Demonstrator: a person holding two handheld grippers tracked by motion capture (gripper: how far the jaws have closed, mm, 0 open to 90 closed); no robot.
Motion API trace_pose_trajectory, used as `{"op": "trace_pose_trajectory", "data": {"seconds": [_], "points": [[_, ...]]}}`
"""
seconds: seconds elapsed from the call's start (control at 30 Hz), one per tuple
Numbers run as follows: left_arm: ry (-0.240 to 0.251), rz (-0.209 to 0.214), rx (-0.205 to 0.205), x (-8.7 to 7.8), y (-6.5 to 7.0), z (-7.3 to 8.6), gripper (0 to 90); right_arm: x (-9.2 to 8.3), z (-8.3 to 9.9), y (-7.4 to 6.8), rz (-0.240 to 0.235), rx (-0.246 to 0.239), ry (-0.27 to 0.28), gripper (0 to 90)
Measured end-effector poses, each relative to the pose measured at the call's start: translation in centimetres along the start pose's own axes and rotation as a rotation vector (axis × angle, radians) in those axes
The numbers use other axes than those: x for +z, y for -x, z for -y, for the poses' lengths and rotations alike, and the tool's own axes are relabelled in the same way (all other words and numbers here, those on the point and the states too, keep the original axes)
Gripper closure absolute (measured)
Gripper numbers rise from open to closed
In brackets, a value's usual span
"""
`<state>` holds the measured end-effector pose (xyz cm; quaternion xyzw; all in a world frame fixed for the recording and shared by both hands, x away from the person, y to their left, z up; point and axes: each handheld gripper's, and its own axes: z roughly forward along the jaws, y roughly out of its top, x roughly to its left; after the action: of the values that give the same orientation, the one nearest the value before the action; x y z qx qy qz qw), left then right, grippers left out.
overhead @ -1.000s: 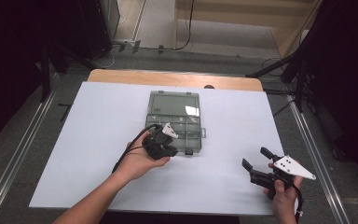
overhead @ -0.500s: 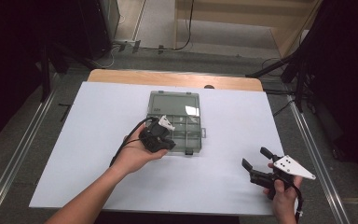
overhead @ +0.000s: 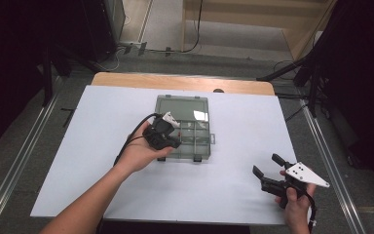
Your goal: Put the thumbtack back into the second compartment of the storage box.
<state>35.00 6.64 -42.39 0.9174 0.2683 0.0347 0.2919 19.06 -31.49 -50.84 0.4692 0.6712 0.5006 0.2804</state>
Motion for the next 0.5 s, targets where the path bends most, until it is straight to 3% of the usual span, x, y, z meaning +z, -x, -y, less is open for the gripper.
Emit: {"op": "trace_pose_trajectory", "data": {"seconds": [0.33, 0.5], "points": [[0.0, 0.015, -0.031, 0.1, -1.5, -0.5, 83.8, 0.0, 0.0, -0.1, 0.001, -0.001, -0.001, 14.2], [-0.003, -0.004, -0.034, 0.3, -2.1, -0.9, 83.7, 0.0, 0.0, 0.0, 0.0, -0.002, 0.0, 14.3]]}}
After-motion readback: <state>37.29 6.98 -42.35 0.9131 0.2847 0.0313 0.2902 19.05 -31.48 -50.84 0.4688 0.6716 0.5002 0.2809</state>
